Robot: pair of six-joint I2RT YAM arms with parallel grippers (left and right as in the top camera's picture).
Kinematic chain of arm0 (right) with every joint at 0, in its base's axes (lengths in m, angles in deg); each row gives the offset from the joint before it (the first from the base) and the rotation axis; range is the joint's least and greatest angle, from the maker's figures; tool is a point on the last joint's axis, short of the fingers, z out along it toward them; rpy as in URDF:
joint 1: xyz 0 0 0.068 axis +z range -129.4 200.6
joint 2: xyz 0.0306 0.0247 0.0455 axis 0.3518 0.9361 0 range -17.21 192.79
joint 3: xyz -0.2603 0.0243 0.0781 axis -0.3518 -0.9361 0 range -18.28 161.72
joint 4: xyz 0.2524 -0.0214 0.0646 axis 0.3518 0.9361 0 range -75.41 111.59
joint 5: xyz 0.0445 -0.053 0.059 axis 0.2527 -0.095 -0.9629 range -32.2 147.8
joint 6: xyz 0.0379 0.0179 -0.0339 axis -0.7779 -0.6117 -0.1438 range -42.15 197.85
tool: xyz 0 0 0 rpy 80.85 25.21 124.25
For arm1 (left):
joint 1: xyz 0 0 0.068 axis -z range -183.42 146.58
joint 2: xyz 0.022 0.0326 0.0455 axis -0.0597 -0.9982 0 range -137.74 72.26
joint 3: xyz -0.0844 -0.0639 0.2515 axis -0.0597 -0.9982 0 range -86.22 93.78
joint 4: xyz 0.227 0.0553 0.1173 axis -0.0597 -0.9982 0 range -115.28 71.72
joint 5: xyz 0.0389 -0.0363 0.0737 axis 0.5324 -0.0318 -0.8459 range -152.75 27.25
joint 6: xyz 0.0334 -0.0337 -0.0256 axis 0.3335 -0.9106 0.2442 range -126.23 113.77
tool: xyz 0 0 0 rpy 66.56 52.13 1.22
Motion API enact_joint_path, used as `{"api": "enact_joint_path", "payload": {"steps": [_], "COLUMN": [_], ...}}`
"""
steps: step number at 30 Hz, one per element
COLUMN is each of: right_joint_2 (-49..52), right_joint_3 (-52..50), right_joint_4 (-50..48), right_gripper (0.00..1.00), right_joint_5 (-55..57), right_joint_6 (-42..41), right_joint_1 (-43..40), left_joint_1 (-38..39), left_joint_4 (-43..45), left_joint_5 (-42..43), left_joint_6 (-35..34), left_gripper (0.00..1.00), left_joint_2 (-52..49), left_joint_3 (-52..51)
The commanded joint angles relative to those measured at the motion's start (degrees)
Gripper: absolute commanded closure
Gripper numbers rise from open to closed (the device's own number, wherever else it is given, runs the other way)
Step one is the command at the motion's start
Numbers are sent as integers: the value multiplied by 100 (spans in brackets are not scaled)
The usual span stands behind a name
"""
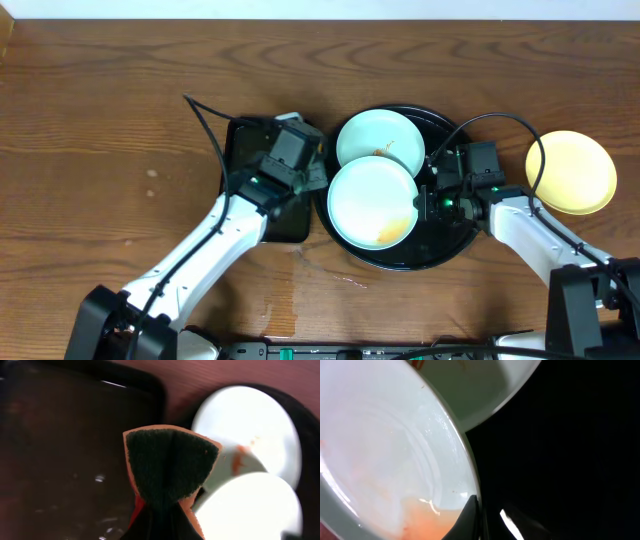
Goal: Clean dirty plates on tray and stack at the side
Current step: 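Return the sponge to the black water tray with the left gripper, then tilt the light-green plate up off the stack with the right gripper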
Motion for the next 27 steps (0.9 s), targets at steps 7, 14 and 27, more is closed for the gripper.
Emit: {"api": "enact_joint_path", "payload": {"steps": [7, 14, 27], "right_joint_2": [-686, -1193, -1340], "right_joint_3": [-33, 61, 168], "right_joint_4": [262, 883, 1939], "right_gripper": [99, 99, 99], "right_joint_5": [610, 798, 1788], "right_joint_6": [105, 103, 37], "right_joint_1": [31, 31, 26], "left_joint_1": [-901, -1252, -1255], "left_joint_4": [-129, -170, -293], "left_joint_5": [-240, 83, 391], "left_joint_6": [116, 678, 1165], "left_gripper": [92, 92, 92], "left_joint_2": [-260, -601, -1445], "left_joint_3": [-9, -11, -11]}}
